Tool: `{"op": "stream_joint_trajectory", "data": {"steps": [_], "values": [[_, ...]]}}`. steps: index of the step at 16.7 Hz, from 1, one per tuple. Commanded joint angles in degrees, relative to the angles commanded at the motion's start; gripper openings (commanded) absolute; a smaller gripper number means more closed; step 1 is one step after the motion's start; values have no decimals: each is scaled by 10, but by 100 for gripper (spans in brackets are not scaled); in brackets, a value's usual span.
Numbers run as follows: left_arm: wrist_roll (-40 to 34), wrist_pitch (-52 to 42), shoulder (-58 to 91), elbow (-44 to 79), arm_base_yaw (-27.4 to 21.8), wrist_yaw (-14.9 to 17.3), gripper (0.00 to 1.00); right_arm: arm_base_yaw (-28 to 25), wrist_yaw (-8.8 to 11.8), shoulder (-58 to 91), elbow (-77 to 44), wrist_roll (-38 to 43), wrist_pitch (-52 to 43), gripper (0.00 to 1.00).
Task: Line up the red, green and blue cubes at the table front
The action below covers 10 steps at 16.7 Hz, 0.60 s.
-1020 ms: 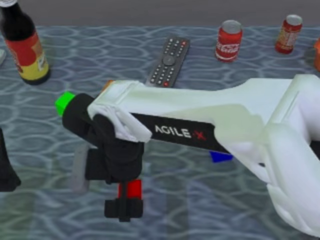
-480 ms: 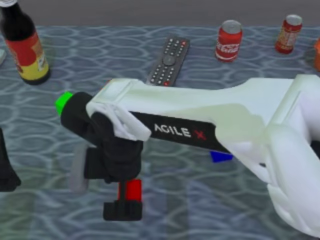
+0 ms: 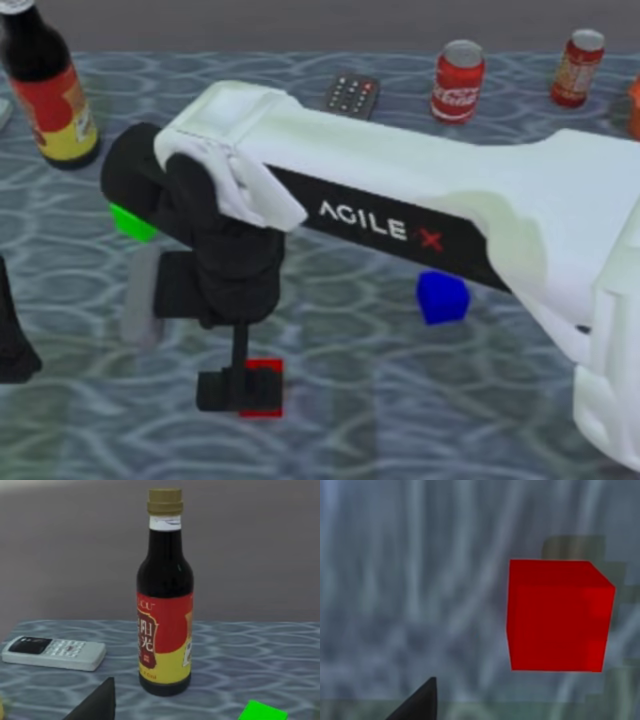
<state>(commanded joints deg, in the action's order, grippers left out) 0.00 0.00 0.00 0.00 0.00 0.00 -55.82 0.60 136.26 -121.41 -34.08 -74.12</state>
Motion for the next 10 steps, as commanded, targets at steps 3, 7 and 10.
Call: {"op": "stream_joint_trajectory", "data": {"steps": [3, 7, 10], "values": [[0, 0, 0, 0, 0, 0, 100, 2, 0, 2, 1, 0, 2, 100], [7, -23, 29, 33, -8, 5, 100, 14, 3, -27, 24, 6, 21, 100], [24, -84, 108, 114, -23, 14, 100, 47, 9, -100, 82, 22, 69, 100]]}}
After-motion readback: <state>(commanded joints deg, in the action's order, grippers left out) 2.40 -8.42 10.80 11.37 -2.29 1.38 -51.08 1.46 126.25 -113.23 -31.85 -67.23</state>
